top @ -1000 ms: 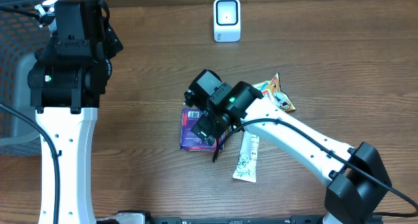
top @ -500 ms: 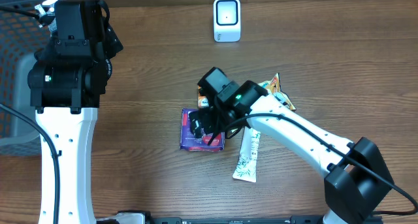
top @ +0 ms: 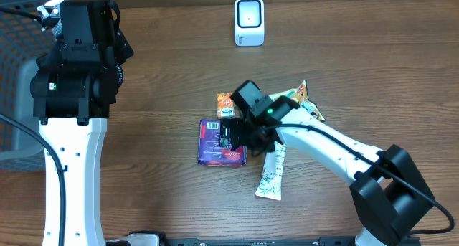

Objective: Scan the item barcode

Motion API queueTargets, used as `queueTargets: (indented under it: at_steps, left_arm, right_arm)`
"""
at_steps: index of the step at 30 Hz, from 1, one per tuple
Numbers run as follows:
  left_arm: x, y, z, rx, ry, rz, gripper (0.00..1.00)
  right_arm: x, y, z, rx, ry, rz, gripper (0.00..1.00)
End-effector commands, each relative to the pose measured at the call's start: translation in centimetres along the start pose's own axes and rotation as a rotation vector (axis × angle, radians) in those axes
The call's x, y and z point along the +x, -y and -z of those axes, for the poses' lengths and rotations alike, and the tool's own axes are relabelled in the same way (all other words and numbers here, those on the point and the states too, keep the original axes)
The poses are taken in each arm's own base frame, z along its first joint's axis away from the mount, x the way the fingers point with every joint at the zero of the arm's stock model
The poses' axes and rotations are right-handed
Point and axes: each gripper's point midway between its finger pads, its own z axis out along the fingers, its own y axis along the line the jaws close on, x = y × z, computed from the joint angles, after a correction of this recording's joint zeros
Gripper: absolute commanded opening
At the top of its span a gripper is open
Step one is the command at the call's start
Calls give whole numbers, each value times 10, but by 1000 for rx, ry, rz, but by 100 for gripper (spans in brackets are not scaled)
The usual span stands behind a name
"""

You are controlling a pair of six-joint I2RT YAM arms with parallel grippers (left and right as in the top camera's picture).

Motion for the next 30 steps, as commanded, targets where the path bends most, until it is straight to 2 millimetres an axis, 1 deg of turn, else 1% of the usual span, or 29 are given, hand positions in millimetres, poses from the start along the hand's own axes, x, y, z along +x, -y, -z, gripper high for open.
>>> queueTargets:
  at_steps: [1,8,15,17,19,23,26,27,30]
  left_arm:
    - [-5,-6,1,-28,18,17,100]
    - [-5,-6,1,-28,18,14,100]
    - [-6,-9,1,-42,24,13,100]
    - [-6,-9,1,-42,24,13,100]
    - [-6,-9,1,-42,24,13,100]
    - [-6,-9,1,-42,22,12,100]
    - [-6,-9,1,-43,22,12,100]
    - [-6,-9,1,-42,22,12,100]
    - [-6,-9,1,-43,22,12,100]
  right_arm:
    - [9,6,-11,-20,-32,-27,100]
    - [13,-1,-20,-94,-49,-1,100]
    - [22,13,-41,-123,-43,-20,100]
    - [24,15,-43,-127,-48,-20,100]
    - [25,14,-43,-130,-54,-17,96]
    - [24,11,-42,-145,-53,-3,76]
    - [26,2,-41,-192,-65,49,60]
    - [26,0,-40,-201,-67,57,56]
    - [27,1,-40,-199,-69,56,39]
